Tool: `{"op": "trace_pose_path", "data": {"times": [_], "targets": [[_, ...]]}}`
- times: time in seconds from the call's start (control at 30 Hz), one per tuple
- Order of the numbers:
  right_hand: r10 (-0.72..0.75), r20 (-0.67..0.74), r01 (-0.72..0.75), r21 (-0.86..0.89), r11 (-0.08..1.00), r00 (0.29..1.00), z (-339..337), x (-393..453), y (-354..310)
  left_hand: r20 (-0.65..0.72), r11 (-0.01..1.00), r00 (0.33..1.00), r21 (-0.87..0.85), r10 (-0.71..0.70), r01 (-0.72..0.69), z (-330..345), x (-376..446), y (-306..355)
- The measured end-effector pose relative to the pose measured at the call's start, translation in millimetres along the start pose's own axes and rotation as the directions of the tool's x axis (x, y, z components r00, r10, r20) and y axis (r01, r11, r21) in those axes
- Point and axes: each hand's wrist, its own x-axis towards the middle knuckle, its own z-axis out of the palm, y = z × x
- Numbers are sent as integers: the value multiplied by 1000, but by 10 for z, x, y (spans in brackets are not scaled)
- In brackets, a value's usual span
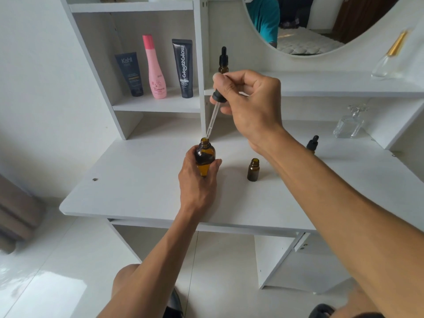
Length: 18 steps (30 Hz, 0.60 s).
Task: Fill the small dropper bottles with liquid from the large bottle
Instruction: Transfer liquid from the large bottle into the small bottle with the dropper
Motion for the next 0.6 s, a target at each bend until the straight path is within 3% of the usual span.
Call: {"op": "trace_pose_path", "data": {"times": [0.6], "targets": [[93,-99,-101,-80,992,991,-741,-37,211,-5,1000,1000,28,8,-8,-4,-6,-2]]}}
